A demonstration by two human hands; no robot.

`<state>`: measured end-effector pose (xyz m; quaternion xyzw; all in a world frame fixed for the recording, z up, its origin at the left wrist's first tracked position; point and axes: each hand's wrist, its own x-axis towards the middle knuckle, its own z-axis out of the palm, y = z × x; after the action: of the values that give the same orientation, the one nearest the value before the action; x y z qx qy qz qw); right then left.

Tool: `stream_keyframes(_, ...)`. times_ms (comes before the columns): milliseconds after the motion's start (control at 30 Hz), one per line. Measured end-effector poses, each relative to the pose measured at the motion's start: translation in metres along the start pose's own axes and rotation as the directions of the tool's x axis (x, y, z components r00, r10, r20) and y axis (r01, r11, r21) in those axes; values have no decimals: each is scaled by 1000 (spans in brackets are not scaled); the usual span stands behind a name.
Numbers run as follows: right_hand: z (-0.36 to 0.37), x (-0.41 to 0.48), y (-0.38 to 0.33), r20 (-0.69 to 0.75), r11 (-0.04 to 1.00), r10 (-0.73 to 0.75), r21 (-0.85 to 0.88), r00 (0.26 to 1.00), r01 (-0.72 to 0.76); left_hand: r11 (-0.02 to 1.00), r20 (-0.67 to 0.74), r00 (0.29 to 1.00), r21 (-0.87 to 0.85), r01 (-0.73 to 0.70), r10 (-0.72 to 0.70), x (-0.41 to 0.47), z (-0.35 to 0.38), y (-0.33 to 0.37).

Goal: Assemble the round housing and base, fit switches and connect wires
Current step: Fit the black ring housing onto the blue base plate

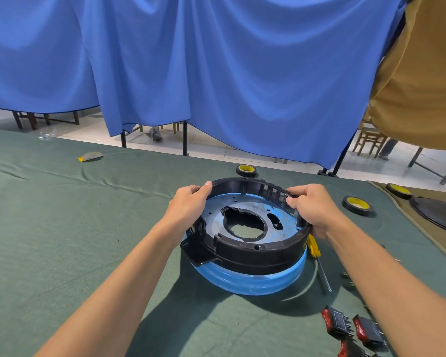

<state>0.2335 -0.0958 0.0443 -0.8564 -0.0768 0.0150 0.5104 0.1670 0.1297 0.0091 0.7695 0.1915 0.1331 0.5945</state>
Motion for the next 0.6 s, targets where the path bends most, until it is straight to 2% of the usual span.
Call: stream_keyframes(600,4,0,7,-27,998,39,52,999,-37,998,17,999,48,-44,43,5,4,-2)
